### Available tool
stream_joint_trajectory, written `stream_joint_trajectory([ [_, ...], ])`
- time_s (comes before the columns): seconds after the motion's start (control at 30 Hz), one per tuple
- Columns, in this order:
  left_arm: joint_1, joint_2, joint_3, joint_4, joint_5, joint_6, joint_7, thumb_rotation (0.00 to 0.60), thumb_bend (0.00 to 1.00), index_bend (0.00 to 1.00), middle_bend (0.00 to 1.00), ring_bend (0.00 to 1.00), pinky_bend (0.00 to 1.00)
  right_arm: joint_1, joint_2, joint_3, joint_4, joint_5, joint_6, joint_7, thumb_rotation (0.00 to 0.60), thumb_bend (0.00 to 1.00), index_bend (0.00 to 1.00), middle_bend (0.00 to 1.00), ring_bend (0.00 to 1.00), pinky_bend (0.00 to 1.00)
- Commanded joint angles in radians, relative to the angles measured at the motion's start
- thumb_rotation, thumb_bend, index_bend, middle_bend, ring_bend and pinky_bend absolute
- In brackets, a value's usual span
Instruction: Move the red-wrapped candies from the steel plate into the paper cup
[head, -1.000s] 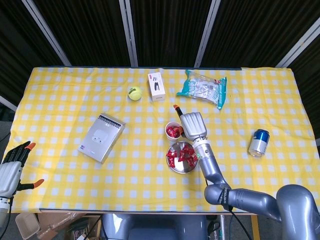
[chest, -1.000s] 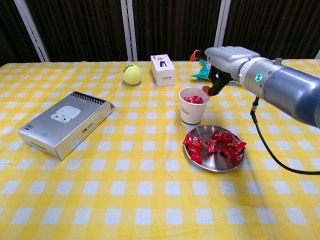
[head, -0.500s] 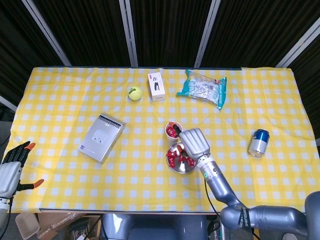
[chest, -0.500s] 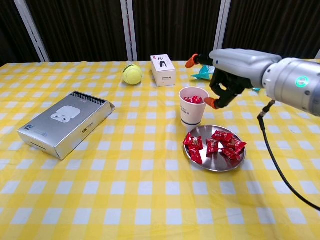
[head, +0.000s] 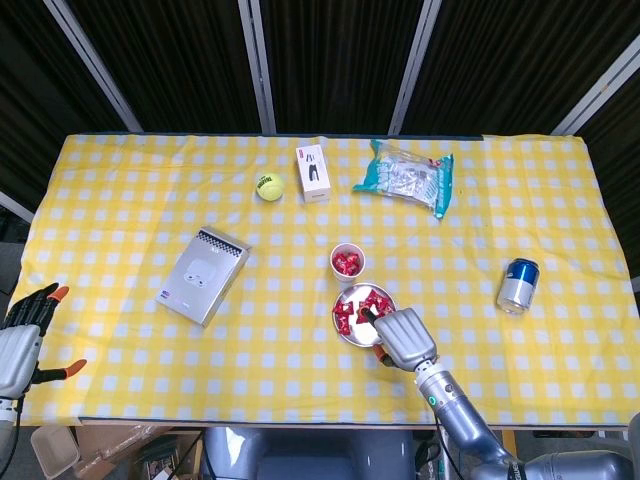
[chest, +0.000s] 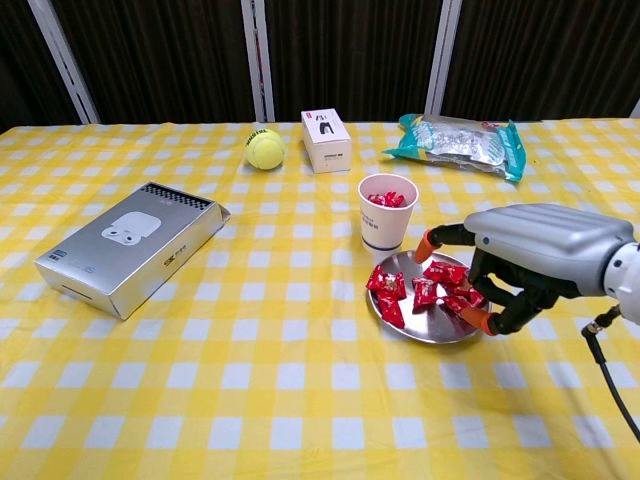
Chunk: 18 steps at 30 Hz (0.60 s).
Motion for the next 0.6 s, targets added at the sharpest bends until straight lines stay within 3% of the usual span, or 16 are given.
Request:
stream_joint_trajectory([
  [0.03, 0.0, 0.0, 0.0, 0.0, 0.0, 0.001, 0.0, 0.6, 0.0, 0.0, 0.0, 0.0, 0.0, -0.01, -0.013, -0.006, 0.017, 0.011, 0.002, -0.008, 0.6, 0.47, 0.24, 0.82, 0.89, 1.0],
  [0.6, -0.002, -0.001, -0.001, -0.002, -0.009, -0.008, 0.007, 0.6, 0.0, 0.0, 0.0, 0.0, 0.0, -0.001, -0.098, 0.088, 0.134, 0.133, -0.015, -0.019, 0.6, 0.42, 0.23, 0.82, 0.89, 1.0],
])
